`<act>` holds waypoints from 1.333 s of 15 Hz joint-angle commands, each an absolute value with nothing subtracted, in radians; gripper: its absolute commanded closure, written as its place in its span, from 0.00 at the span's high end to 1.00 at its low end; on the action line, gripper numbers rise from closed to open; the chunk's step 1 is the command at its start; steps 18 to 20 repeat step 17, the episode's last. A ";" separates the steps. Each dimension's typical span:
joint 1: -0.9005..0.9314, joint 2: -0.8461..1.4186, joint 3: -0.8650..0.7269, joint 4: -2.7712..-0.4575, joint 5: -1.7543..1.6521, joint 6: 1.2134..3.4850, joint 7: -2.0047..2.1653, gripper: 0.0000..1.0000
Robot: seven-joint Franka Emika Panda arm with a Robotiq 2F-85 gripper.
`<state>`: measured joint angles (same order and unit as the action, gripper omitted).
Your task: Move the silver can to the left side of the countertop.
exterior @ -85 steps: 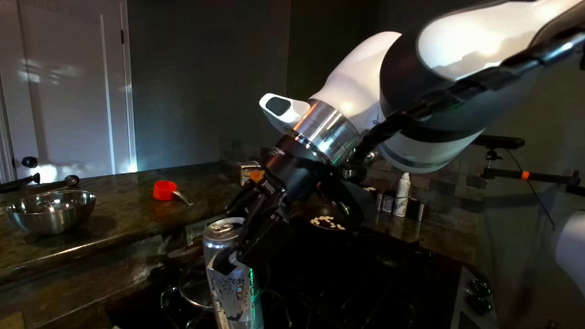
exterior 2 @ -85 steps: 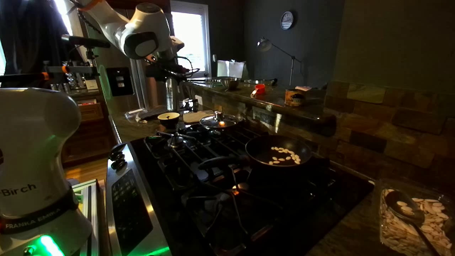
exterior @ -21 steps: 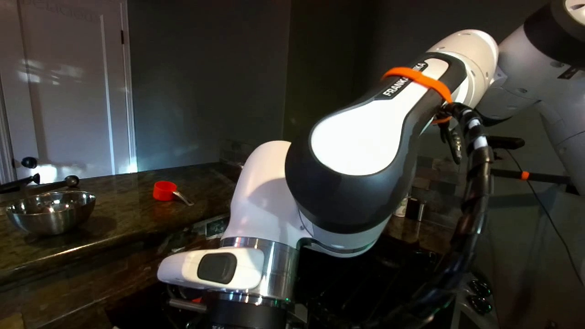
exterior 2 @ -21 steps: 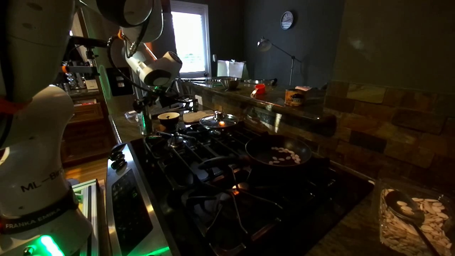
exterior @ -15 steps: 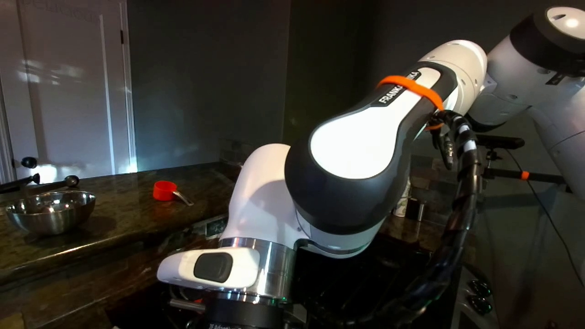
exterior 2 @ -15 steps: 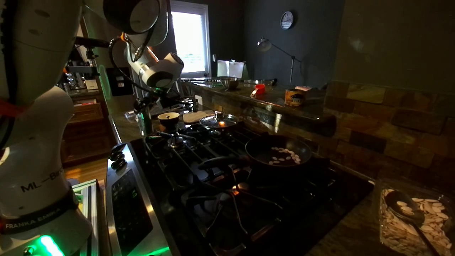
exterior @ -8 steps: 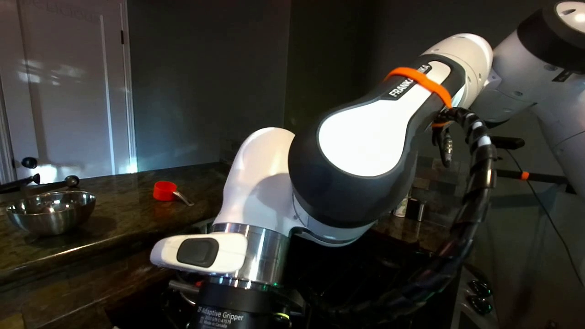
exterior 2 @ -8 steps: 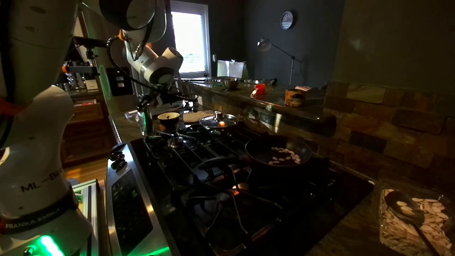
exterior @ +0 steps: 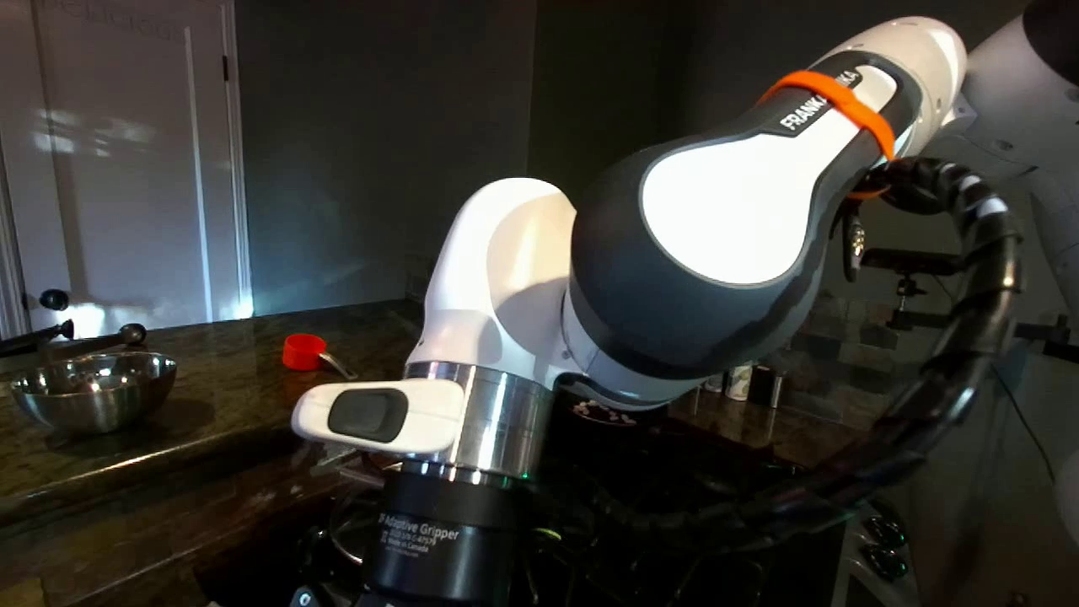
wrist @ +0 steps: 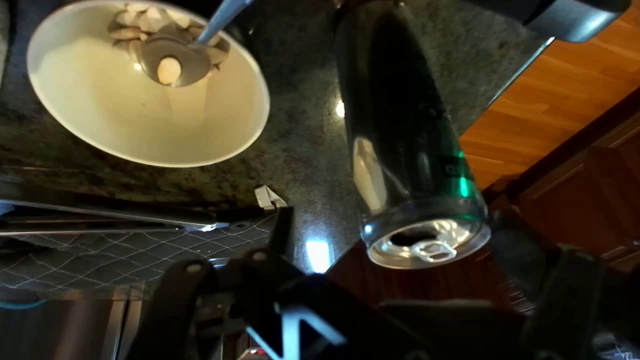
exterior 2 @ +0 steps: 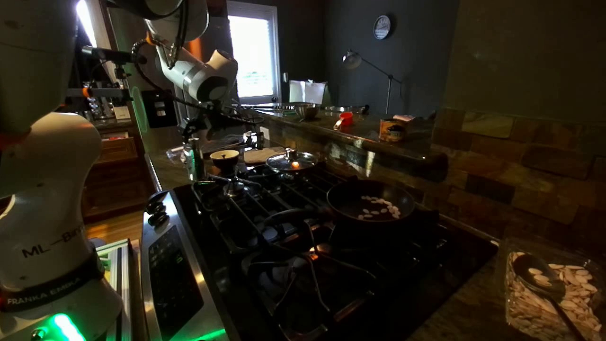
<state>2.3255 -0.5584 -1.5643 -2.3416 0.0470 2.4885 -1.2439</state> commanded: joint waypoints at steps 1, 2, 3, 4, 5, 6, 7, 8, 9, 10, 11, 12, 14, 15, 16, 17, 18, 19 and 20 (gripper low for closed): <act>2.218 -0.517 -1.459 -2.370 0.035 2.423 -1.185 1.00; 2.181 -0.508 -1.420 -2.376 0.039 2.415 -1.177 1.00; 2.133 -0.493 -1.375 -2.387 0.039 2.421 -1.166 1.00; 2.077 -0.476 -1.323 -2.400 0.041 2.446 -1.147 1.00; 2.011 -0.460 -1.261 -2.417 0.042 2.494 -1.124 1.00; 1.941 -0.454 -1.194 -2.431 0.042 2.536 -1.104 1.00; 1.874 -0.451 -1.131 -2.443 0.040 2.572 -1.086 1.00; 1.813 -0.451 -1.076 -2.457 0.038 2.619 -1.077 1.00; 1.893 -0.457 -1.146 -2.417 0.099 2.547 -1.154 1.00; 1.852 -0.450 -1.108 -2.421 0.114 2.557 -1.159 1.00; 1.847 -0.450 -1.103 -2.421 0.122 2.555 -1.165 1.00; 1.849 -0.450 -1.105 -2.421 0.125 2.555 -1.167 1.00; 1.850 -0.447 -1.105 -2.421 0.126 2.555 -1.168 1.00; 1.850 -0.447 -1.105 -2.421 0.127 2.555 -1.168 1.00; 1.850 -0.446 -1.105 -2.421 0.127 2.555 -1.169 1.00; 1.850 -0.446 -1.105 -2.421 0.128 2.555 -1.169 1.00; 1.850 -0.446 -1.105 -2.421 0.128 2.555 -1.169 1.00; 1.850 -0.446 -1.105 -2.421 0.128 2.555 -1.169 1.00; 1.850 -0.446 -1.105 -2.421 0.128 2.555 -1.169 1.00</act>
